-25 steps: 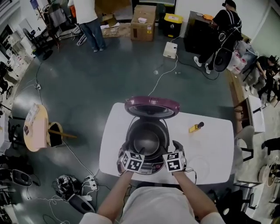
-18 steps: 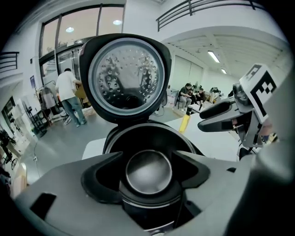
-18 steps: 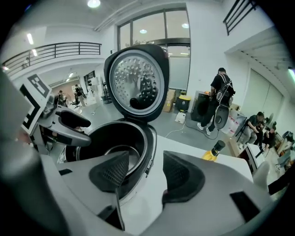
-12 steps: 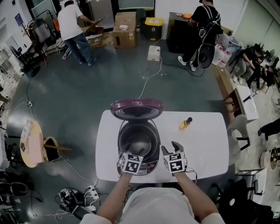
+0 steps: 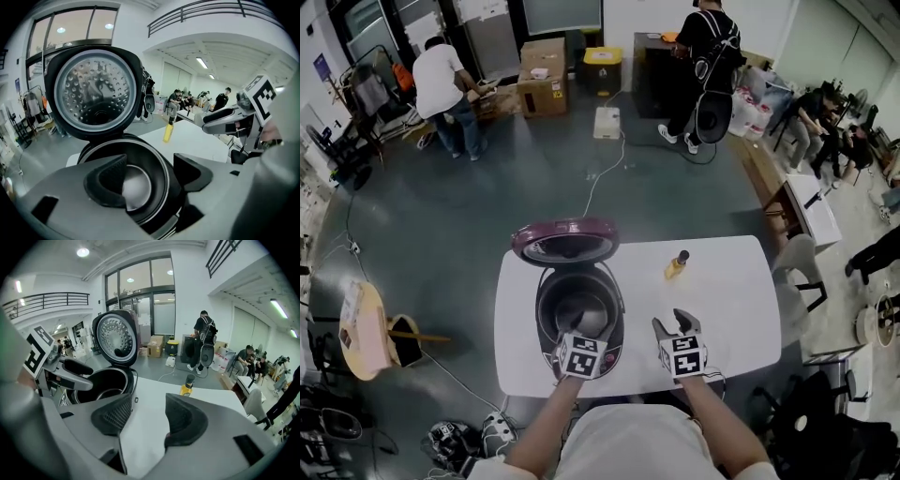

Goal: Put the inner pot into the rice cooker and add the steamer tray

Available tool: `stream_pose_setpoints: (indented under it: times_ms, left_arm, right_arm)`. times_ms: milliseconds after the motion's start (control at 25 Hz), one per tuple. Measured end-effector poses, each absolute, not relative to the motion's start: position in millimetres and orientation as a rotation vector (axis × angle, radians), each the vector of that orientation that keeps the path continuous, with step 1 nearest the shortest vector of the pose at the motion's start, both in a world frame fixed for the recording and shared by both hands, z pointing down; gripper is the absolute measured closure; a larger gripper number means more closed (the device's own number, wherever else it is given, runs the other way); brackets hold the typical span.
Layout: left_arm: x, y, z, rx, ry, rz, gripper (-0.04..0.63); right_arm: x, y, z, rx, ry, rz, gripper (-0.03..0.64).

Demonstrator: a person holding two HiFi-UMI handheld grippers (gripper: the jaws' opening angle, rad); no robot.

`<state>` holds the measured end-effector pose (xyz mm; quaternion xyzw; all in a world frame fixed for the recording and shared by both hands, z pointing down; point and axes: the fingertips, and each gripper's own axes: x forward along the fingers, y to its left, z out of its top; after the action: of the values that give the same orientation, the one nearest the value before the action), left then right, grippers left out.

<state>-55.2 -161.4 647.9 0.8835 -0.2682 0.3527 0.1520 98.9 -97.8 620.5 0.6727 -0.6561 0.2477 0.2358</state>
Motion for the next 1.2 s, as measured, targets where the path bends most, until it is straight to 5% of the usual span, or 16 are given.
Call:
stream_pose_setpoints:
  times_ms: [1200]
  left_arm:
    - [143, -25, 648, 2.576, -0.478, 0.942, 0.272]
  right_arm:
    - [281, 77, 638, 2.015, -1.706, 0.839, 0.379]
